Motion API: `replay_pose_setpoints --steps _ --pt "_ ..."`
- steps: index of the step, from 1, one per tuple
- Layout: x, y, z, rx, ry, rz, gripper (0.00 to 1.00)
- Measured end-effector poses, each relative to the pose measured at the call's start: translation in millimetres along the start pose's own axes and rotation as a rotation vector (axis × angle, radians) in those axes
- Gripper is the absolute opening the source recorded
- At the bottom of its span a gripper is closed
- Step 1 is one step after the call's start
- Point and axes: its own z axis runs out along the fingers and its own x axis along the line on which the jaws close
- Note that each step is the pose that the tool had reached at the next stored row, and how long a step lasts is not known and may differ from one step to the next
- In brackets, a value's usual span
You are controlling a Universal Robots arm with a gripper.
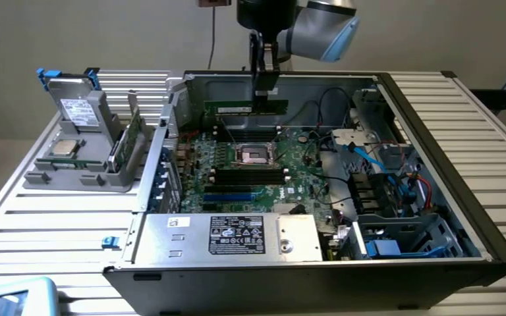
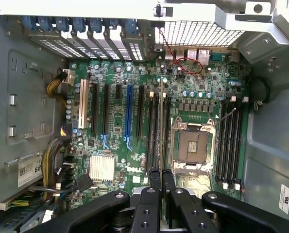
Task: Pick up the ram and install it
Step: 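Insert the ram into the slot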
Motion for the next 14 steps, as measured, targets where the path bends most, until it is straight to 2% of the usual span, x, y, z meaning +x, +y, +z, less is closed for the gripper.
replay_pose_setpoints --steps 3,8,14 --pt "-0.4 -0.2 1.8 0.0045 -0.003 0.01 0.13" --pt "-0.8 -0.3 7.9 0.0046 -0.0094 0.034 0.13" --pt "-1.3 -3.2 18.8 0.0041 -0.0099 0.042 0.13"
